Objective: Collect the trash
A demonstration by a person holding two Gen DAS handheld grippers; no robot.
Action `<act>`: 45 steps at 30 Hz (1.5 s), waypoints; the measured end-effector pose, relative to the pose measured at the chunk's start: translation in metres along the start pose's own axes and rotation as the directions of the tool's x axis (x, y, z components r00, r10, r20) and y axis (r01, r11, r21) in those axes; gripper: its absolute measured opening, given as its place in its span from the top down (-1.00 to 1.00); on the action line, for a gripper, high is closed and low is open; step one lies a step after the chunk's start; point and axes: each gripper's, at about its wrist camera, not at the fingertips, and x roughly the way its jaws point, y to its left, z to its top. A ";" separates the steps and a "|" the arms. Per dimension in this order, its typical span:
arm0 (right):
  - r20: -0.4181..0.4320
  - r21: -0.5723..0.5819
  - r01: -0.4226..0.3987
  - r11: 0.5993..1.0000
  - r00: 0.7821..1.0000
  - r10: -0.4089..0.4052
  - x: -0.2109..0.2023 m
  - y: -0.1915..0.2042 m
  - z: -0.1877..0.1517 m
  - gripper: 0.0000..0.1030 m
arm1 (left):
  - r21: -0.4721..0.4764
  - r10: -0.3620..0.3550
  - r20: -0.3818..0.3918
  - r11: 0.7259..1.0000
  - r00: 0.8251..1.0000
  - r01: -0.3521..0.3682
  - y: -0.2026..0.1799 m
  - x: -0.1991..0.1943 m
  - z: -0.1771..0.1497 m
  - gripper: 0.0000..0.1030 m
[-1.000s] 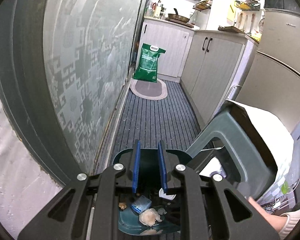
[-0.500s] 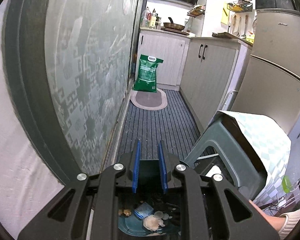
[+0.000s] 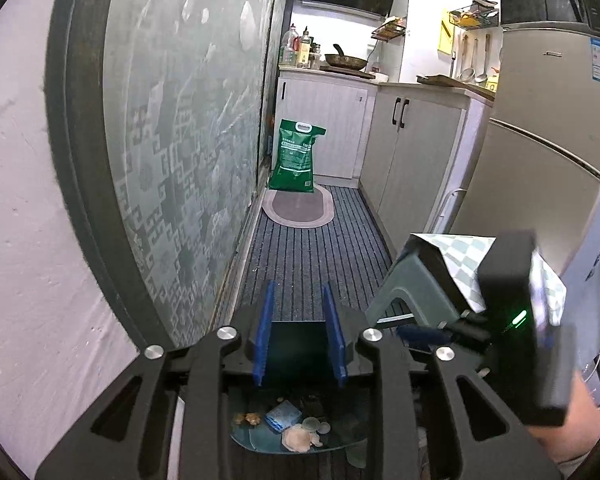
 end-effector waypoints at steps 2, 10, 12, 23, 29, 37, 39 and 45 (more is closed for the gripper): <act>0.032 0.004 0.005 1.000 0.999 -0.005 -0.019 -0.005 0.002 0.15 | 0.005 0.006 0.000 1.000 1.000 -0.006 -0.005 -0.006 0.000 0.28; 0.173 0.026 0.058 0.998 0.983 -0.061 -0.103 -0.030 0.003 0.07 | 0.032 0.020 0.009 0.999 1.000 -0.021 -0.028 -0.027 0.002 -0.06; 0.203 0.041 0.086 0.995 0.975 -0.092 -0.123 -0.039 0.002 -0.06 | 0.038 0.019 0.018 0.999 1.000 -0.019 -0.035 -0.030 0.003 -0.19; 0.259 0.132 0.175 0.976 0.944 -0.204 -0.161 -0.078 -0.020 -0.72 | 0.056 -0.024 0.019 0.998 1.000 0.023 -0.052 -0.012 -0.013 -0.86; 0.236 0.172 0.181 0.968 0.947 -0.219 -0.147 -0.093 -0.032 -0.90 | 0.090 -0.017 0.004 0.996 1.000 0.016 -0.063 0.004 -0.029 -0.94; 0.225 0.211 0.190 0.959 0.945 -0.236 -0.143 -0.093 -0.053 -0.93 | 0.112 -0.045 -0.030 0.993 0.999 0.048 -0.074 0.010 -0.048 -0.94; 0.227 0.223 0.188 0.956 0.944 -0.239 -0.144 -0.092 -0.061 -0.93 | 0.104 -0.046 -0.046 0.993 0.998 0.050 -0.075 0.012 -0.052 -0.94; 0.216 0.223 0.199 0.954 0.945 -0.247 -0.141 -0.085 -0.080 -0.93 | 0.112 -0.020 -0.075 0.993 0.997 0.028 -0.077 0.014 -0.064 -0.94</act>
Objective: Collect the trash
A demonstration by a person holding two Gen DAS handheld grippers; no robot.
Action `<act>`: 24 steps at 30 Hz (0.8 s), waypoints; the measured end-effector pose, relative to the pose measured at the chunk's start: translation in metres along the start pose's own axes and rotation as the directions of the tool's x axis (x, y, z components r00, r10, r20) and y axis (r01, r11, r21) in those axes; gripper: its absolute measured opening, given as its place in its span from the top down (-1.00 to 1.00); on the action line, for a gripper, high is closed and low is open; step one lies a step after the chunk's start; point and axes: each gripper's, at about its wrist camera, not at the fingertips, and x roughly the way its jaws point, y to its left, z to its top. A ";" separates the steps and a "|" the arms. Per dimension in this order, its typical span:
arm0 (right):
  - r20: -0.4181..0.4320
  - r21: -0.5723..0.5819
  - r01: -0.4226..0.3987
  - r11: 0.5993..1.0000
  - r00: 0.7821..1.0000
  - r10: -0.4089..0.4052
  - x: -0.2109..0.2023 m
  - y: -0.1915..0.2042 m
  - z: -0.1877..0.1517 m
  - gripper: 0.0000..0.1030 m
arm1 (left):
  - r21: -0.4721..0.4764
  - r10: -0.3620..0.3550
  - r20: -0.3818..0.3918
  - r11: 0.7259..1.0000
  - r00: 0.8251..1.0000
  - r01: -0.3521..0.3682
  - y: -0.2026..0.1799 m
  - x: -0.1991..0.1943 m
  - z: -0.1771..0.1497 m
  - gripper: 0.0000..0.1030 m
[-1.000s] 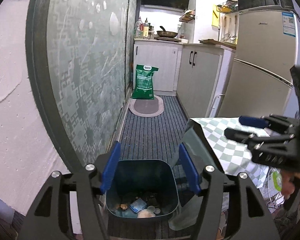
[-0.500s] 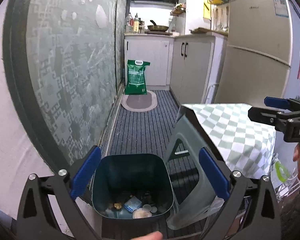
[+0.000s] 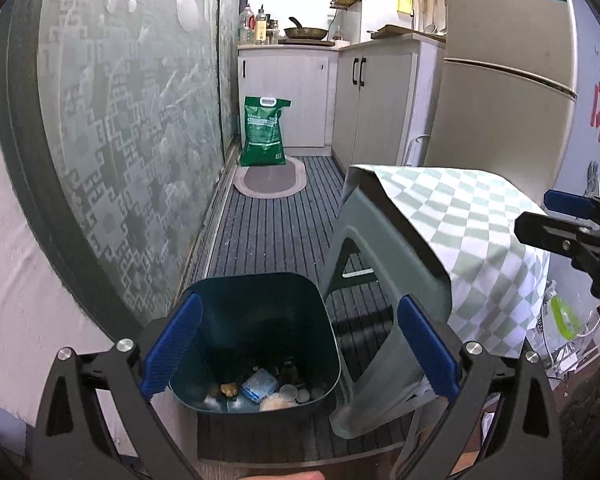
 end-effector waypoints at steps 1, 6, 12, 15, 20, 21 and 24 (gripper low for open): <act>-0.002 -0.008 -0.004 1.000 1.000 0.003 0.000 0.001 -0.002 -0.93 | 0.004 0.012 -0.002 1.000 1.000 -0.012 0.000 0.000 -0.002 -0.94; 0.002 -0.007 -0.003 1.000 1.000 0.003 -0.001 0.000 -0.008 -0.93 | 0.000 0.030 0.001 1.000 1.000 -0.030 0.000 0.000 -0.003 -0.94; -0.015 0.016 0.004 1.000 1.000 -0.004 0.007 -0.007 -0.012 -0.93 | -0.010 0.024 -0.004 1.000 1.000 -0.024 -0.002 0.002 -0.003 -0.94; -0.014 0.017 0.004 1.000 1.000 -0.003 0.007 -0.008 -0.012 -0.93 | -0.014 0.025 -0.005 1.000 1.000 -0.025 -0.003 0.003 -0.002 -0.94; -0.006 0.019 0.000 1.000 1.000 0.000 0.003 -0.009 -0.012 -0.93 | -0.016 0.020 -0.002 1.000 1.000 -0.020 -0.007 0.002 -0.001 -0.94; -0.004 0.020 -0.001 1.000 1.000 0.001 0.003 -0.009 -0.012 -0.93 | -0.013 0.022 0.000 1.000 1.000 -0.022 -0.008 0.002 0.000 -0.94; 0.000 0.019 -0.005 1.000 1.000 0.005 0.001 -0.007 -0.011 -0.93 | -0.010 0.027 0.007 1.000 1.000 -0.027 -0.010 0.001 0.000 -0.94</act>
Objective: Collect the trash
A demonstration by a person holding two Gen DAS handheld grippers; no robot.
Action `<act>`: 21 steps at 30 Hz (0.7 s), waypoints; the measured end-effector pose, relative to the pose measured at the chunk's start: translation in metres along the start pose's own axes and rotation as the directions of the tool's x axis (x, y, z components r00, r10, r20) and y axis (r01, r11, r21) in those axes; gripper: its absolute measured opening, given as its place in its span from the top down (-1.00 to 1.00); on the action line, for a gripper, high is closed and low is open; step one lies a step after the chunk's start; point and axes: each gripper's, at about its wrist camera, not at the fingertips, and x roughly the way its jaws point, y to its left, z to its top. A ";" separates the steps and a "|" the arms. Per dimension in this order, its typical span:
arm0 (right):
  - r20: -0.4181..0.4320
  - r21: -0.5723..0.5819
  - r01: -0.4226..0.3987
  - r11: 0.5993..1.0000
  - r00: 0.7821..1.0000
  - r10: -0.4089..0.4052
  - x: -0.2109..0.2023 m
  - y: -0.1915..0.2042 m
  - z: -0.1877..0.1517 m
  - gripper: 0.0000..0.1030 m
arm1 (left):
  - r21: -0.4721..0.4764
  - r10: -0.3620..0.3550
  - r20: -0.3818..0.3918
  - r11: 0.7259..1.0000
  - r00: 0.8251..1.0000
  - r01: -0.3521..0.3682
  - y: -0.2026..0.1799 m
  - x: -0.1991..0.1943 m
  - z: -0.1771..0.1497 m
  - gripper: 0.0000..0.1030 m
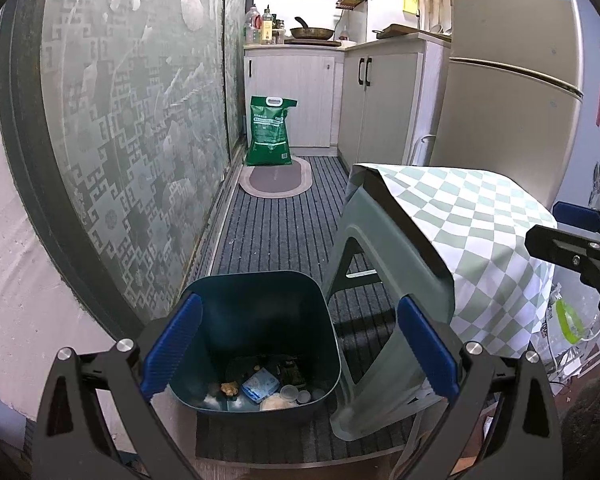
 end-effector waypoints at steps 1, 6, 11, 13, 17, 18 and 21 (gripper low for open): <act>0.002 -0.001 -0.002 1.000 1.000 0.002 -0.001 0.000 0.000 -0.93 | -0.001 -0.001 0.002 1.000 1.000 0.001 0.000 0.000 0.000 -0.94; 0.004 0.000 -0.006 1.000 1.000 0.006 -0.002 0.001 0.001 -0.93 | -0.011 -0.006 0.010 1.000 1.000 0.006 -0.001 -0.004 0.001 -0.94; 0.005 -0.001 -0.006 1.000 1.000 0.006 -0.003 0.002 0.001 -0.93 | -0.014 -0.008 0.013 1.000 1.000 0.008 0.000 -0.004 0.002 -0.94; 0.005 -0.001 -0.007 1.000 1.000 0.007 -0.003 0.002 0.001 -0.93 | -0.014 -0.008 0.014 1.000 1.000 0.009 0.000 -0.005 0.003 -0.94; 0.005 -0.002 -0.007 1.000 1.000 0.007 -0.003 0.002 0.001 -0.93 | -0.014 -0.008 0.013 1.000 1.000 0.009 0.000 -0.005 0.002 -0.94; 0.005 -0.002 -0.006 1.000 1.000 0.006 -0.003 0.002 0.001 -0.93 | -0.014 -0.008 0.013 1.000 1.000 0.008 0.000 -0.005 0.002 -0.94; 0.005 -0.003 -0.006 1.000 1.000 0.006 -0.003 0.003 0.001 -0.93 | -0.014 -0.008 0.014 1.000 1.000 0.008 0.000 -0.005 0.002 -0.94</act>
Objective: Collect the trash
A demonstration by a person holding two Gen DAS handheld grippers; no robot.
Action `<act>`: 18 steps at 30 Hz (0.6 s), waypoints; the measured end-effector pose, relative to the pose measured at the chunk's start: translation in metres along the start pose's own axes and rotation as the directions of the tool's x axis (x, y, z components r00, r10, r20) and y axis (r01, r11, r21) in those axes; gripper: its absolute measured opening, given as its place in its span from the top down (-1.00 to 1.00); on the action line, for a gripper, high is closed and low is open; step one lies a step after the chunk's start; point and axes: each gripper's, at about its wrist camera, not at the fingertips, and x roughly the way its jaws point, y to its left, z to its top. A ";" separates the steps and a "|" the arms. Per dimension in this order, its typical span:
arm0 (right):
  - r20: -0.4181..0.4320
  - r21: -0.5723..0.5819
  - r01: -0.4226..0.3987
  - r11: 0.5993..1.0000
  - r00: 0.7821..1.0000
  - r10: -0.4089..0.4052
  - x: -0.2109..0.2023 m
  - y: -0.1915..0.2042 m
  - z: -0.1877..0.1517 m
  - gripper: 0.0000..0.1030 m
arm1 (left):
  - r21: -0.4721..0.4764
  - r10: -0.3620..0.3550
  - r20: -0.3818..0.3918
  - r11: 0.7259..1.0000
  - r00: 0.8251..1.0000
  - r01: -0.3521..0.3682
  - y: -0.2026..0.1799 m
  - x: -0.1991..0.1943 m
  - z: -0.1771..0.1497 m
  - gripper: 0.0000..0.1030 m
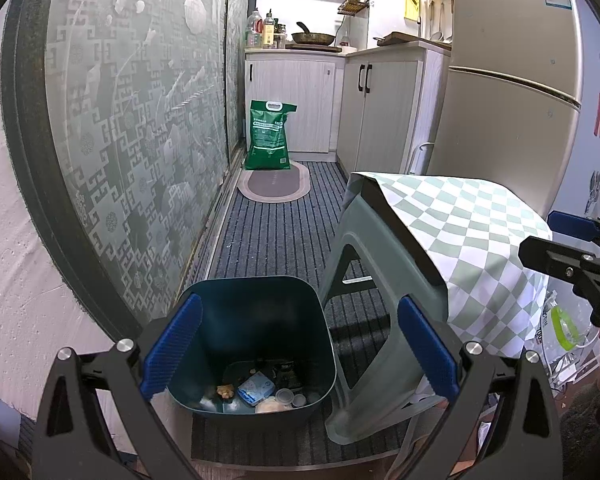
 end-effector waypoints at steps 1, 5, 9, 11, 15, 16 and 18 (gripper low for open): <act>0.000 0.000 0.000 1.000 1.000 0.000 0.000 0.000 0.000 -0.93 | 0.000 0.001 0.000 1.000 1.000 -0.001 0.000 0.000 0.000 -0.94; 0.000 0.001 0.001 1.000 1.000 -0.001 0.000 0.000 0.000 -0.93 | 0.001 0.002 0.002 1.000 1.000 -0.002 -0.001 -0.001 0.000 -0.94; 0.001 0.002 0.000 1.000 1.000 0.000 0.000 0.000 0.000 -0.93 | -0.002 0.003 0.000 1.000 1.000 -0.003 -0.001 -0.001 0.001 -0.94; 0.000 0.002 0.000 1.000 1.000 0.000 0.000 0.000 0.000 -0.93 | 0.000 0.001 0.001 1.000 1.000 -0.001 0.000 -0.001 0.001 -0.94; 0.002 0.004 0.000 1.000 1.000 0.000 0.000 0.000 0.000 -0.93 | 0.000 0.000 0.001 1.000 1.000 0.000 -0.001 -0.001 0.001 -0.94; 0.001 0.004 -0.001 1.000 1.000 0.001 0.000 -0.001 0.000 -0.93 | 0.000 0.000 0.001 1.000 1.000 0.000 -0.001 -0.001 0.001 -0.94; 0.000 0.002 -0.001 1.000 1.000 0.001 0.000 0.000 0.000 -0.93 | -0.001 0.001 0.001 1.000 1.000 -0.001 -0.001 -0.001 0.000 -0.94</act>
